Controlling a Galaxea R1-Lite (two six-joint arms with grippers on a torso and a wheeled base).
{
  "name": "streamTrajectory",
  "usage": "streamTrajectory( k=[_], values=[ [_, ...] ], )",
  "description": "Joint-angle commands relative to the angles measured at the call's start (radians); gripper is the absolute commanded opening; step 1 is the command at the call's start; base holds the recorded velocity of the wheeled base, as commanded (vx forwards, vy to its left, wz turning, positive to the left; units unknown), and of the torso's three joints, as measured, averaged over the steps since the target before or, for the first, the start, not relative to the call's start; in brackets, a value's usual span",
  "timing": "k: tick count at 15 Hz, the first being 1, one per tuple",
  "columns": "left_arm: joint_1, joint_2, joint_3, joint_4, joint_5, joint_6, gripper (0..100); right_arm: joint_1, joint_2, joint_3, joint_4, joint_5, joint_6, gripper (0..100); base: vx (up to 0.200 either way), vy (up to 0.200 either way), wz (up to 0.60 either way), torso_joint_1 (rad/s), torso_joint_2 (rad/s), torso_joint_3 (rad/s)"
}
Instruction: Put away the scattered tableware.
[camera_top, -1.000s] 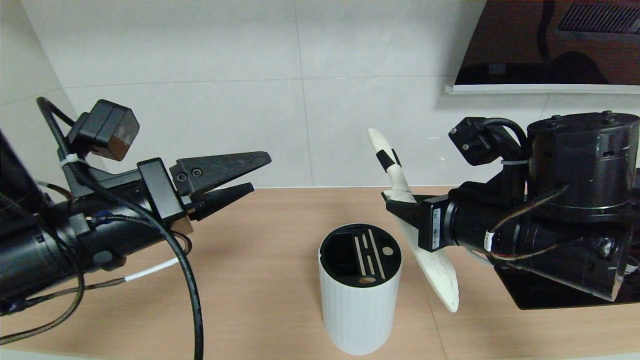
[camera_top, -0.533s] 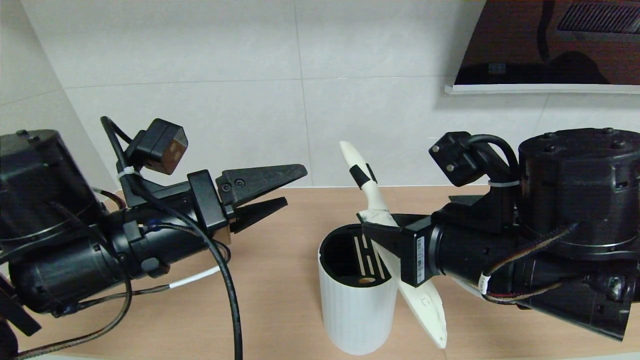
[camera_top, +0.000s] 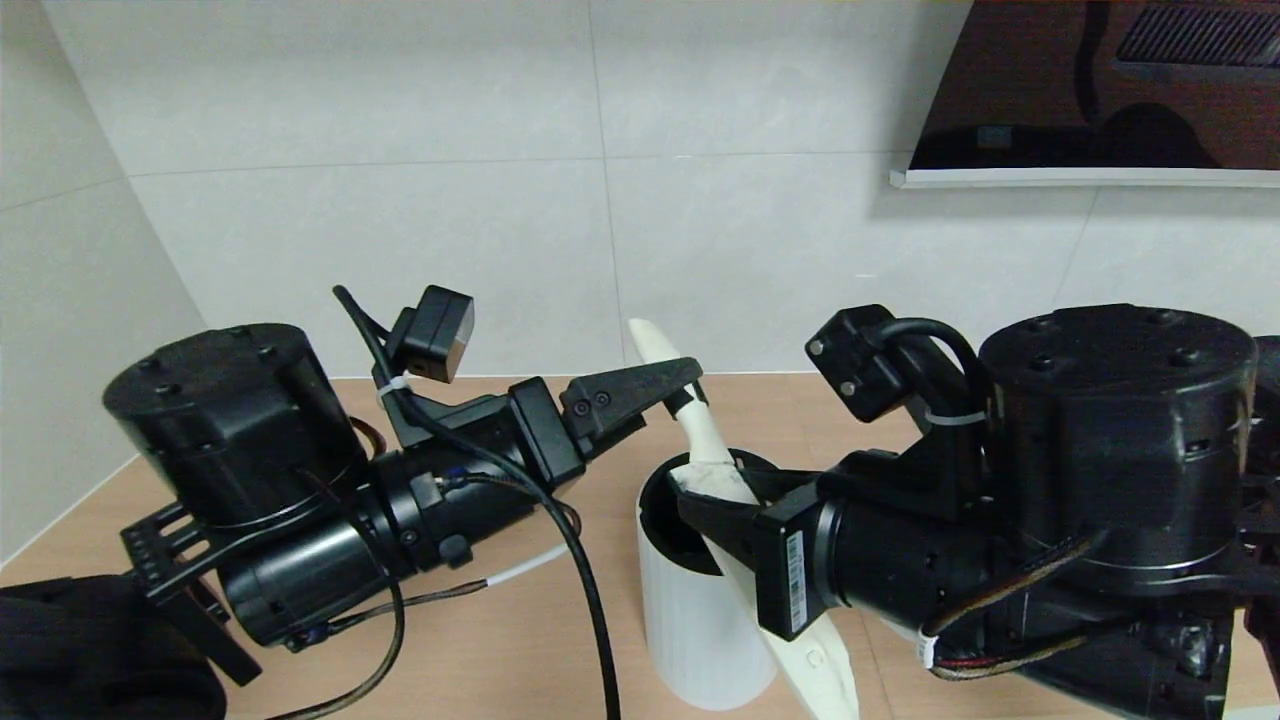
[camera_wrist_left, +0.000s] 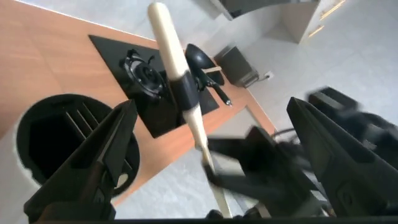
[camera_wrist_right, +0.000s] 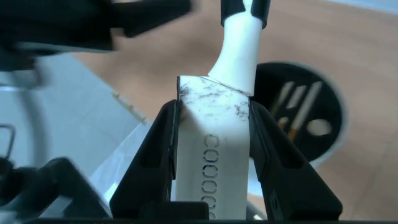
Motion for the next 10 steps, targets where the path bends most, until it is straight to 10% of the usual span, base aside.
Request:
streamTrajectory(
  k=[1,10],
  values=[
    [-0.011,0.024,-0.002,-0.001,0.0,-0.007,100,0.009,0.033,0.001,-0.016,-0.003,0.0,0,0.0,0.0,0.0,0.0,0.0,0.0],
    [-0.013,0.062,0.0,-0.069,0.023,-0.02,100,0.032,0.033,0.002,-0.021,-0.003,0.014,0,0.0,0.0,0.0,0.0,0.0,0.0]
  ],
)
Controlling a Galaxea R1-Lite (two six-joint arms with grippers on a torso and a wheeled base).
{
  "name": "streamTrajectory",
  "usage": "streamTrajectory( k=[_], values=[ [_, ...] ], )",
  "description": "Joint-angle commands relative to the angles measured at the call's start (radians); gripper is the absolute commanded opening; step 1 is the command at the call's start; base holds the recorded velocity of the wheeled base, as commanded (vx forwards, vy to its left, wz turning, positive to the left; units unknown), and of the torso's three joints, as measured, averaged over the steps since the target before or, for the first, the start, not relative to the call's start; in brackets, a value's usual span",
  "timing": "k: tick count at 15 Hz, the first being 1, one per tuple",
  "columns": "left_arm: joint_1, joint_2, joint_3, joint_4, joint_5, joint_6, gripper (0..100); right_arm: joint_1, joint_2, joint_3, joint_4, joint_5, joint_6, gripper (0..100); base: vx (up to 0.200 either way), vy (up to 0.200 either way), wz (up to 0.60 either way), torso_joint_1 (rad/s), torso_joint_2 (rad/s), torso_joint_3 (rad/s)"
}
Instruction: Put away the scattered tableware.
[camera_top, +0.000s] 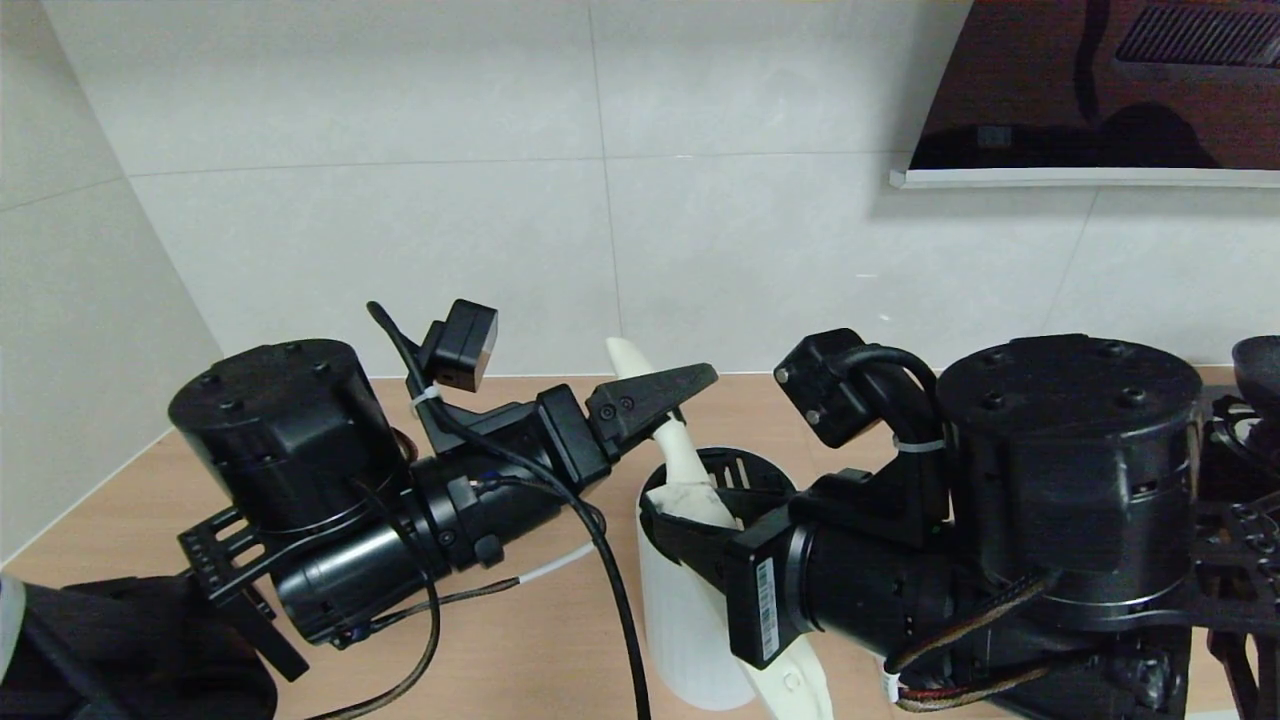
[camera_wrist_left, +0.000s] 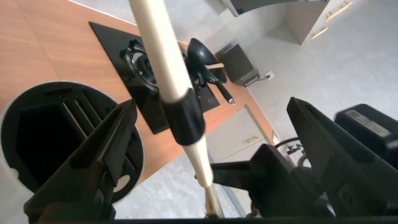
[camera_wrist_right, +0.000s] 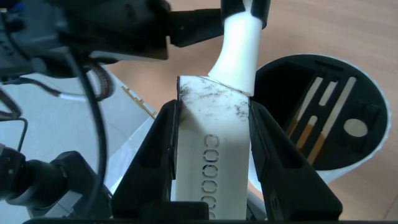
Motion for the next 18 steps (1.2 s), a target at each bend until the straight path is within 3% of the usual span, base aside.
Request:
streamTrajectory(
  k=[1,4,5,18],
  values=[
    [0.0,0.001,0.0,-0.001,-0.001,0.0,100,0.003,0.002,-0.001,-0.002,0.0,0.001,0,0.0,0.0,0.0,0.0,0.0,0.0],
    [0.0,0.007,0.0,-0.001,0.006,0.0,100,0.007,0.002,-0.001,0.0,0.0,0.001,0,0.0,0.0,0.0,0.0,0.0,0.0],
    [0.0,0.007,0.0,-0.001,0.006,0.0,0,0.009,0.001,-0.001,0.0,0.0,0.001,0,0.0,0.0,0.0,0.0,0.0,0.0],
    [0.0,0.007,-0.002,-0.001,0.006,0.0,0,0.009,-0.001,0.001,-0.002,0.0,0.004,0,0.0,0.0,0.0,0.0,0.0,0.0]
  ],
)
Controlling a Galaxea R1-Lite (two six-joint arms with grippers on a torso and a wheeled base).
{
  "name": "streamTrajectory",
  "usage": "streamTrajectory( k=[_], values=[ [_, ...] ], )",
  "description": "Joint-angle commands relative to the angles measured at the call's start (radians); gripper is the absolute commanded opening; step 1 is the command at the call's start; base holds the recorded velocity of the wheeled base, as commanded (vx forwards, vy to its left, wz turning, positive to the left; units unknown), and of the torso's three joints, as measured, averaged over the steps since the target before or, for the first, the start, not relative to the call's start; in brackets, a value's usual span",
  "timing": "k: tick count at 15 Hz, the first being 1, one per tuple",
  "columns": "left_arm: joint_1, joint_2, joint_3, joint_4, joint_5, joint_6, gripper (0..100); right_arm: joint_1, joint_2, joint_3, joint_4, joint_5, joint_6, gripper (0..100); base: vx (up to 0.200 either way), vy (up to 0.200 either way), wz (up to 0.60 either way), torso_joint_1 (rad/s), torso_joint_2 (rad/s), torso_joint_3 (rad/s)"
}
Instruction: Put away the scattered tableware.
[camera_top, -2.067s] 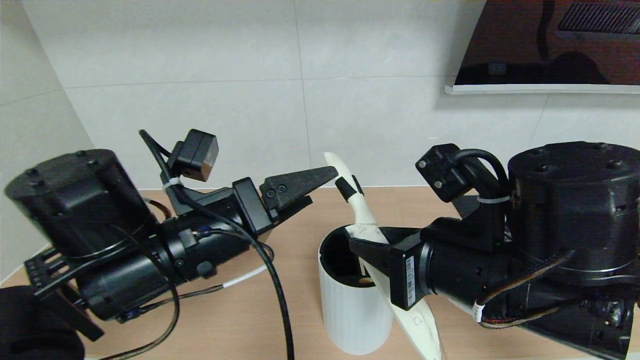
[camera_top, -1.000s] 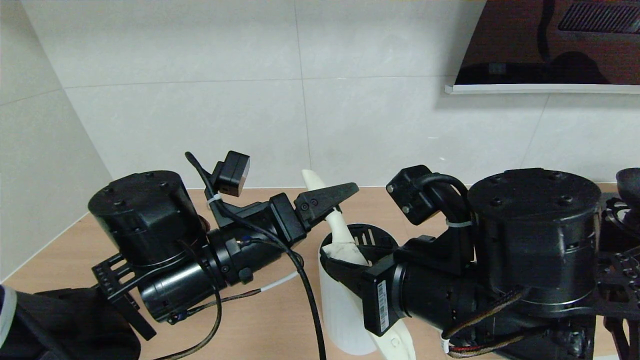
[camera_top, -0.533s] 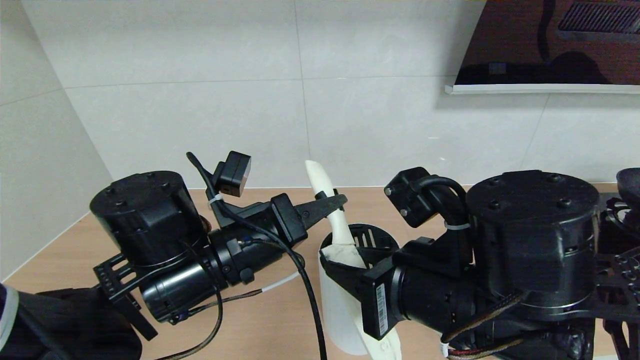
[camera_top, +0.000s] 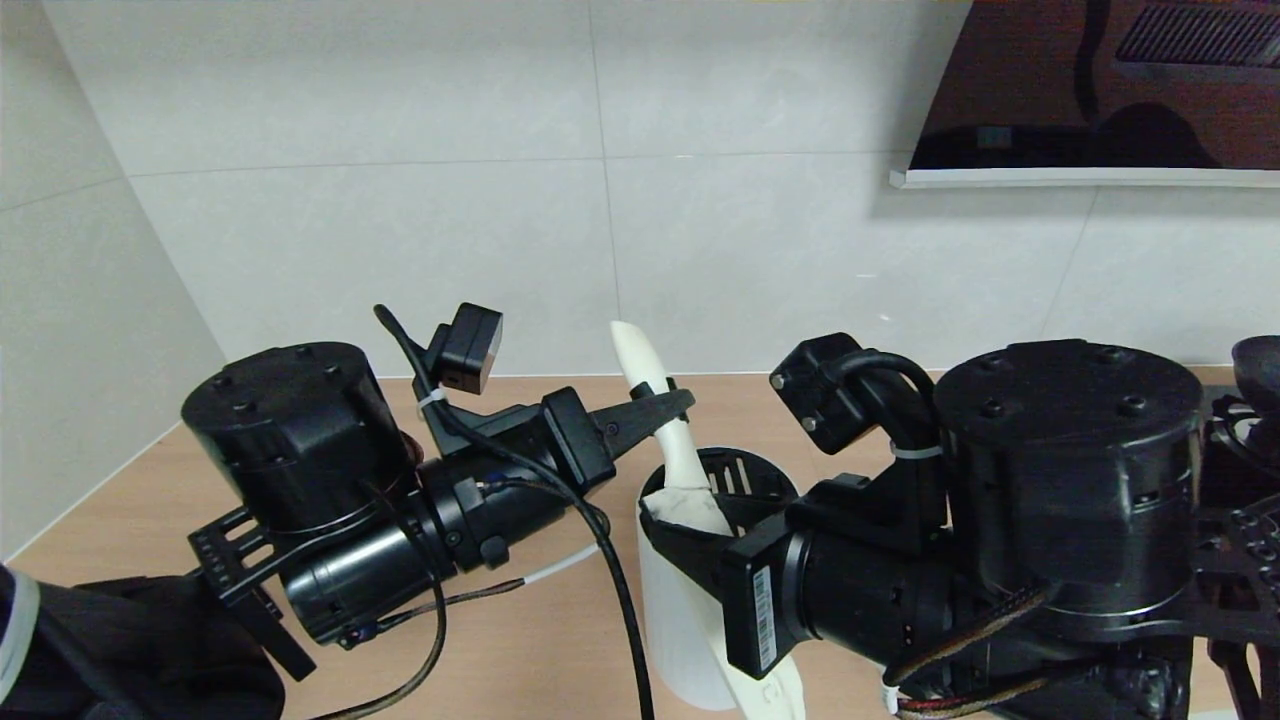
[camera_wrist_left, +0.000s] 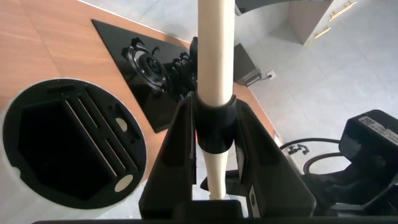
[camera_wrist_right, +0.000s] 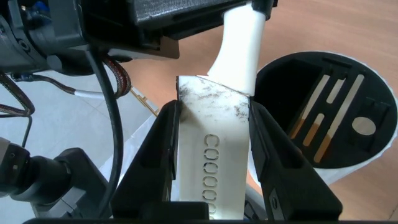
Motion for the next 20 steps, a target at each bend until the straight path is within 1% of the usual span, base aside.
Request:
streamTrajectory(
  k=[1,2,3,10,11,12,13,14,15,16,17,18,19,20],
  values=[
    [0.0,-0.002,0.0,0.0,0.0,0.0,0,0.0,-0.001,0.0,0.0,0.0,0.0,0,0.0,0.0,0.0,0.0,0.0,0.0],
    [0.0,-0.002,0.0,0.0,0.0,0.0,0,0.0,-0.001,0.0,0.0,0.0,0.0,0,0.0,0.0,0.0,0.0,0.0,0.0],
    [0.0,-0.002,0.0,0.0,0.0,0.0,0,-0.001,-0.001,0.0,0.0,0.0,0.0,100,0.0,0.0,0.0,0.0,0.0,0.0],
    [0.0,-0.011,-0.006,-0.002,0.006,0.0,0,-0.01,-0.039,0.006,0.0,-0.005,-0.002,100,0.0,0.0,0.0,0.0,0.0,0.0],
    [0.001,-0.014,-0.015,0.002,0.018,0.001,0,-0.036,-0.056,0.006,0.001,-0.009,-0.005,100,0.0,0.0,0.0,0.0,0.0,0.0],
    [0.001,-0.025,-0.029,0.012,0.021,0.001,0,-0.073,-0.072,0.005,0.001,-0.005,-0.005,100,0.0,0.0,0.0,0.0,0.0,0.0],
    [0.001,-0.032,-0.034,0.025,0.023,0.003,0,-0.09,-0.076,0.003,0.001,-0.003,-0.005,100,0.0,0.0,0.0,0.0,0.0,0.0],
    [0.003,-0.068,-0.069,0.115,0.024,0.006,0,-0.15,-0.087,-0.002,0.001,0.001,-0.006,100,0.0,0.0,0.0,0.0,0.0,0.0],
    [0.004,-0.091,-0.103,0.196,0.041,0.006,0,-0.185,-0.09,-0.006,0.0,0.003,-0.006,100,0.0,0.0,0.0,0.0,0.0,0.0],
    [0.004,-0.108,-0.14,0.261,0.08,0.007,0,-0.211,-0.093,-0.009,0.0,0.004,-0.008,100,0.0,0.0,0.0,0.0,0.0,0.0],
    [0.004,-0.115,-0.201,0.344,0.162,0.02,0,-0.248,-0.096,-0.022,0.001,0.006,-0.008,100,0.0,0.0,0.0,0.0,0.0,0.0],
    [0.004,-0.112,-0.232,0.376,0.231,0.064,0,-0.269,-0.096,-0.022,0.001,0.008,-0.008,100,0.0,0.0,0.0,0.0,0.0,0.0],
    [0.004,-0.109,-0.239,0.384,0.259,0.082,0,-0.274,-0.095,-0.023,0.001,0.008,-0.008,100,0.0,0.0,0.0,0.0,0.0,0.0],
    [0.004,-0.102,-0.273,0.423,0.351,0.135,0,-0.289,-0.087,-0.026,0.001,0.008,-0.008,100,0.0,0.0,0.0,0.0,0.0,0.0]
  ],
)
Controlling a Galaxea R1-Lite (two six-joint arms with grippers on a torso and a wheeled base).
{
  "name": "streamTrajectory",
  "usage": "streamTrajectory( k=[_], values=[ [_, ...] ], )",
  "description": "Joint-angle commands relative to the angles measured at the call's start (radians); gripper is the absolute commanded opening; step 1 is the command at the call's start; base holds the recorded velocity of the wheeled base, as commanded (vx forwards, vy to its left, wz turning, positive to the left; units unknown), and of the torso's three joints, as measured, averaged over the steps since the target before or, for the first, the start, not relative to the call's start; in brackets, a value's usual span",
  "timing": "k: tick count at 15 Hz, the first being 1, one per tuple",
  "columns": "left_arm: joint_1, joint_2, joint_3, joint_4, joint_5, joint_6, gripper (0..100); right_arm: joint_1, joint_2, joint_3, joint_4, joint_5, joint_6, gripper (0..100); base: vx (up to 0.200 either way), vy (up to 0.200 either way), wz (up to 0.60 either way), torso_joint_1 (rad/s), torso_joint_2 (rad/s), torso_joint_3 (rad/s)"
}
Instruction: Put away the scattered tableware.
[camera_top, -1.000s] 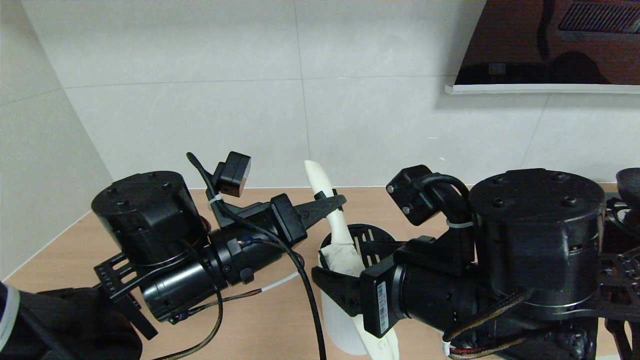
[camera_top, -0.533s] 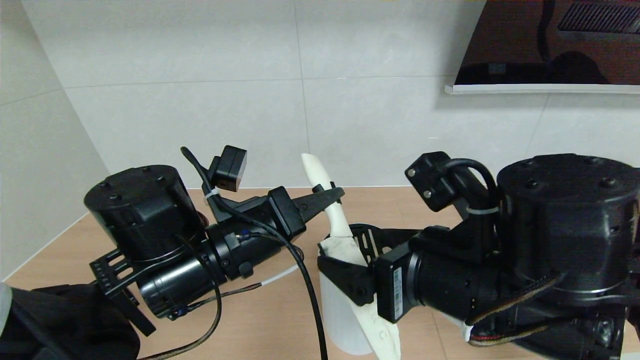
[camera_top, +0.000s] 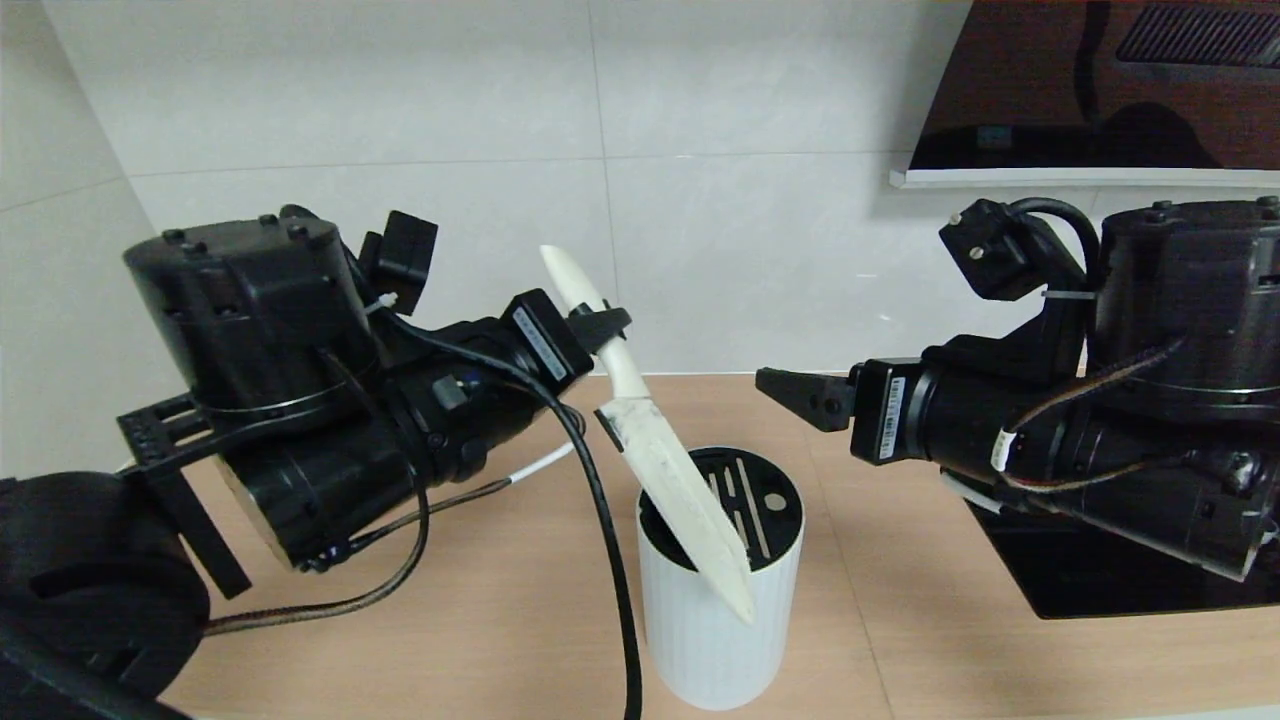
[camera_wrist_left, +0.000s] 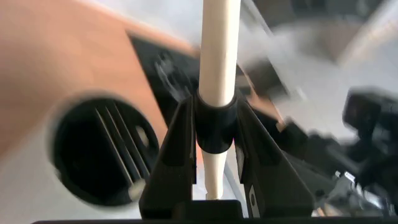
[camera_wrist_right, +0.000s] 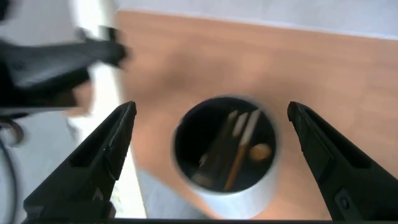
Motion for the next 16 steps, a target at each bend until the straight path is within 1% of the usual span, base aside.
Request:
streamTrajectory(
  k=[1,2,3,4,6,7,8,9,10,12,13,14,16],
  values=[
    [0.0,0.007,-0.062,0.056,0.07,0.044,0,-0.022,0.013,-0.005,-0.001,0.0,0.0,100,0.0,0.0,0.0,0.0,0.0,0.0],
    [0.0,0.01,-0.091,0.095,0.121,0.061,0,-0.022,0.027,-0.005,-0.003,0.001,0.0,100,0.0,0.0,0.0,0.0,0.0,0.0],
    [-0.003,0.015,-0.132,0.144,0.182,0.064,0,-0.022,0.034,-0.005,-0.003,0.003,0.0,100,0.0,0.0,0.0,0.0,0.0,0.0],
    [-0.005,0.016,-0.149,0.164,0.234,0.093,0,-0.024,0.037,-0.005,-0.003,0.003,0.0,100,0.0,0.0,0.0,0.0,0.0,0.0],
    [-0.029,0.039,-0.182,0.159,0.384,0.181,0,-0.035,0.039,-0.017,-0.003,0.004,-0.002,100,0.0,0.0,0.0,0.0,0.0,0.0],
    [-0.043,0.048,-0.194,0.156,0.45,0.236,0,-0.036,0.039,-0.018,-0.003,0.004,-0.002,100,0.0,0.0,0.0,0.0,0.0,0.0],
    [-0.063,0.059,-0.198,0.15,0.501,0.282,0,-0.036,0.04,-0.018,-0.003,0.004,-0.002,100,0.0,0.0,0.0,0.0,0.0,0.0],
    [-0.082,0.065,-0.201,0.139,0.53,0.308,0,-0.038,0.042,-0.018,-0.003,0.004,-0.002,100,0.0,0.0,0.0,0.0,0.0,0.0],
    [-0.117,0.081,-0.212,0.084,0.598,0.388,0,-0.045,0.042,-0.018,-0.003,0.004,-0.002,100,0.0,0.0,0.0,0.0,0.0,0.0],
    [-0.169,0.097,-0.212,0.001,0.696,0.495,0,-0.048,0.043,-0.018,-0.003,0.004,-0.003,100,0.0,0.0,0.0,0.0,0.0,0.0],
    [-0.192,0.11,-0.208,-0.043,0.731,0.537,0,-0.048,0.043,-0.018,-0.003,0.004,-0.003,100,0.0,0.0,0.0,0.0,0.0,0.0],
    [-0.218,0.12,-0.195,-0.094,0.745,0.555,0,-0.048,0.043,-0.018,-0.003,0.004,-0.003,100,0.0,0.0,0.0,0.0,0.0,0.0],
    [-0.237,0.136,-0.151,-0.154,0.747,0.586,0,-0.05,0.045,-0.017,-0.003,0.004,-0.003,100,0.0,0.0,0.0,0.0,0.0,0.0]
  ],
)
